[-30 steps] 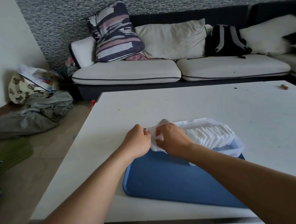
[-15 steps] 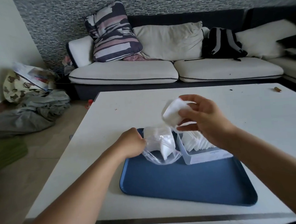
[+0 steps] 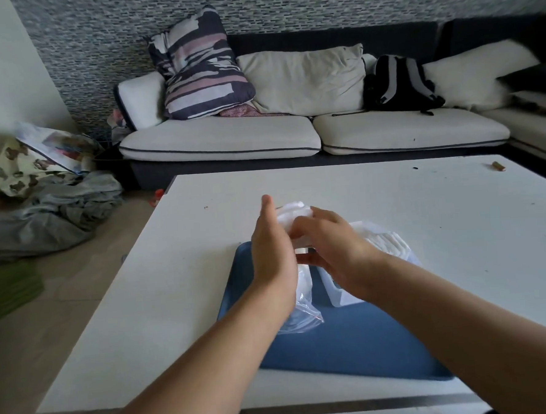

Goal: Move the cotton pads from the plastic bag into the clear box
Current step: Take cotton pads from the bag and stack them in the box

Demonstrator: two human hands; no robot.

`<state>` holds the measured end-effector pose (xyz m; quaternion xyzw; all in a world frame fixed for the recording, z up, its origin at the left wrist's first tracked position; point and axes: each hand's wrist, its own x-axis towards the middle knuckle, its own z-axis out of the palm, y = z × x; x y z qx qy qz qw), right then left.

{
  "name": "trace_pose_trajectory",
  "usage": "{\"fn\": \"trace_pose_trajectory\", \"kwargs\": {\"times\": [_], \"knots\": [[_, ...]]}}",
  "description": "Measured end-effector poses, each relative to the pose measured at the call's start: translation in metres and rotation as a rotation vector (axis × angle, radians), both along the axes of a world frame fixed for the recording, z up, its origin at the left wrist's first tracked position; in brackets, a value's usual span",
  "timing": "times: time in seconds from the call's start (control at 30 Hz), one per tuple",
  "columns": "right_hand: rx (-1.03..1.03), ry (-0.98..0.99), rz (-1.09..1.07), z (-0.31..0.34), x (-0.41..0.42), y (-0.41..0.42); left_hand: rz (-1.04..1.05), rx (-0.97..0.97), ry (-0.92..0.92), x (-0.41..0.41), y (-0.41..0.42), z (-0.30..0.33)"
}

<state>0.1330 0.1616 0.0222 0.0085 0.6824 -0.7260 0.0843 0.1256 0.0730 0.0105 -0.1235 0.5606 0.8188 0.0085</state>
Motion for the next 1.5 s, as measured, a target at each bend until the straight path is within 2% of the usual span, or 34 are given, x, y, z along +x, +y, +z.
{"fn": "trace_pose_trajectory", "kwargs": {"times": [0.1,0.23,0.27,0.33,0.4,0.47,0.5,0.6,0.7,0.87,0.97,1.1,1.2,1.33,1.37,1.43,1.5], "knots": [[0.054,0.104,0.008,-0.003,-0.001,-0.004,0.005,0.130,-0.028,-0.005,-0.002,-0.001],[0.349,0.299,-0.049,-0.010,-0.006,0.000,-0.039,0.115,-0.100,-0.009,-0.003,0.001],[0.388,0.300,-0.036,-0.009,-0.006,0.003,-0.038,0.088,-0.110,-0.011,-0.003,0.000],[0.330,0.205,0.081,-0.004,-0.006,0.010,-0.039,-0.003,-0.094,-0.016,-0.003,-0.001],[0.181,0.065,0.097,0.006,-0.011,0.023,-0.043,-0.192,0.008,-0.022,-0.004,-0.002],[0.100,-0.022,-0.107,0.011,-0.026,0.042,-0.055,-0.504,0.166,-0.024,-0.008,-0.003],[0.139,-0.056,-0.209,0.012,-0.033,0.052,-0.083,-0.692,0.245,-0.027,-0.012,-0.006],[0.430,-0.172,-0.294,0.001,-0.047,0.069,-0.293,-1.194,0.444,-0.035,-0.021,-0.020],[0.756,-0.270,-0.163,-0.015,-0.055,0.062,-0.434,-1.483,0.478,-0.035,-0.016,-0.035],[1.034,-0.334,0.014,-0.033,-0.064,0.055,-0.632,-1.485,0.524,-0.037,-0.002,-0.045],[1.206,-0.267,0.044,-0.040,-0.065,0.051,-0.749,-1.505,0.541,-0.035,0.003,-0.049],[1.191,-0.298,0.055,-0.056,-0.072,0.048,-0.877,-1.592,0.544,-0.038,0.004,-0.058],[1.214,-0.290,0.090,-0.056,-0.074,0.046,-0.894,-1.608,0.550,-0.038,0.004,-0.062],[1.230,-0.433,0.320,-0.037,-0.075,0.048,-0.891,-1.623,0.583,-0.037,0.005,-0.061],[1.188,-0.440,0.312,-0.035,-0.076,0.050,-0.896,-1.620,0.577,-0.037,0.004,-0.062],[1.104,-0.409,0.157,-0.037,-0.081,0.054,-0.910,-1.608,0.567,-0.037,0.003,-0.061],[1.119,-0.330,0.043,-0.046,-0.085,0.058,-0.912,-1.607,0.563,-0.037,0.004,-0.062]]}}
